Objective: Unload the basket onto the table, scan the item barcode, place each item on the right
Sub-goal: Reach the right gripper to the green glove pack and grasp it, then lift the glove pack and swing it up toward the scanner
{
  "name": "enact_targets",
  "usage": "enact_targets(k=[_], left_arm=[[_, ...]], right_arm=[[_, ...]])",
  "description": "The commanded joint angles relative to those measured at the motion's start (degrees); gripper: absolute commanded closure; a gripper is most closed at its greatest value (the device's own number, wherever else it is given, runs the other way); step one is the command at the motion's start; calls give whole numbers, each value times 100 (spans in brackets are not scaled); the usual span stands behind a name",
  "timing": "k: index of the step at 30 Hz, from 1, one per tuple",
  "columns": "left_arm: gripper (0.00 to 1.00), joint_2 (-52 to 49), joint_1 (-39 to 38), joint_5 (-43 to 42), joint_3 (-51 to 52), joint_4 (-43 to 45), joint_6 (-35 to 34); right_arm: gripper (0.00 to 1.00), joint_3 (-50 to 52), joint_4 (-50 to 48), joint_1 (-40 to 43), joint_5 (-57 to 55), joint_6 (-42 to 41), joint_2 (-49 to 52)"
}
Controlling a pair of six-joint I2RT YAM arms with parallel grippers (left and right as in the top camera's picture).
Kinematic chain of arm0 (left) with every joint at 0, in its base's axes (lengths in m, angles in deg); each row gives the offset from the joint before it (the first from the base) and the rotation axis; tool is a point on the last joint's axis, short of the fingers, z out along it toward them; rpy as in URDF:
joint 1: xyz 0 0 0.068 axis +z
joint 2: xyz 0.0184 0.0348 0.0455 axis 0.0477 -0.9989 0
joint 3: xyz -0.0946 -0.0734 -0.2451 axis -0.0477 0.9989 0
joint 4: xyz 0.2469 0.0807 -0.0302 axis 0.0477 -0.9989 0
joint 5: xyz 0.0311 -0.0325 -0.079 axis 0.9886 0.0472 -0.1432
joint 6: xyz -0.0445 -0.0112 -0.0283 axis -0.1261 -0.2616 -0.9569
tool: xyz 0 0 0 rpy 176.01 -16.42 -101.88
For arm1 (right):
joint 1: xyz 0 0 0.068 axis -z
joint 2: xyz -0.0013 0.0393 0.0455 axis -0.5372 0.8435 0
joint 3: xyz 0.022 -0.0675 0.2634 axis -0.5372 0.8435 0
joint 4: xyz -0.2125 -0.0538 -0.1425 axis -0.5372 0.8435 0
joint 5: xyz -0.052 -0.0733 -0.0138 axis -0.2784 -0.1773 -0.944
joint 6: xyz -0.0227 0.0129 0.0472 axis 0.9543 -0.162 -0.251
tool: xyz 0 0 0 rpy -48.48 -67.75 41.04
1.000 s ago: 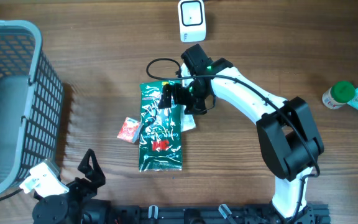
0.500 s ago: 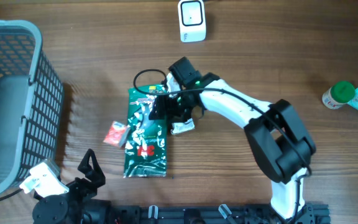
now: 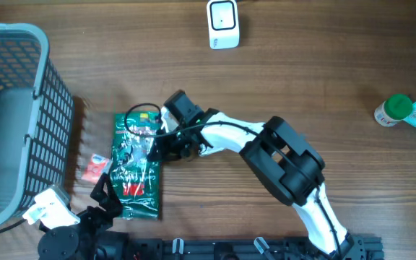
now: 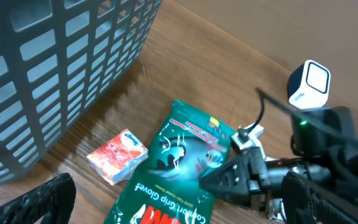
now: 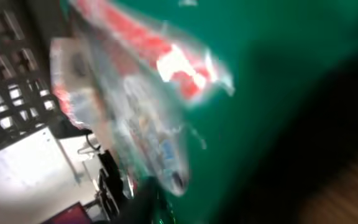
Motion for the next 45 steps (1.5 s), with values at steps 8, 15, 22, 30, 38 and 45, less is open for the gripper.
enact_targets(k=[8, 15, 22, 30, 38, 45], left_arm=[[0, 22, 31, -48, 9, 20, -46], [0, 22, 31, -48, 9, 20, -46], [0, 22, 31, -48, 9, 20, -46], [0, 22, 31, -46, 9, 20, -46], [0, 22, 31, -48, 9, 20, -46], [0, 22, 31, -46, 9, 20, -46]], right_arm=[[96, 190, 2170, 505, -3499, 444, -1569], [96, 190, 3853, 581, -4516, -2782, -4422], [95, 195, 5152, 629, -4647, -7287, -4763], [95, 195, 4968, 1019, -3840, -7287, -4378], [95, 195, 5342, 1685, -2586, -7285, -4378], [96, 195, 5305, 2535, -785, -7283, -4087]])
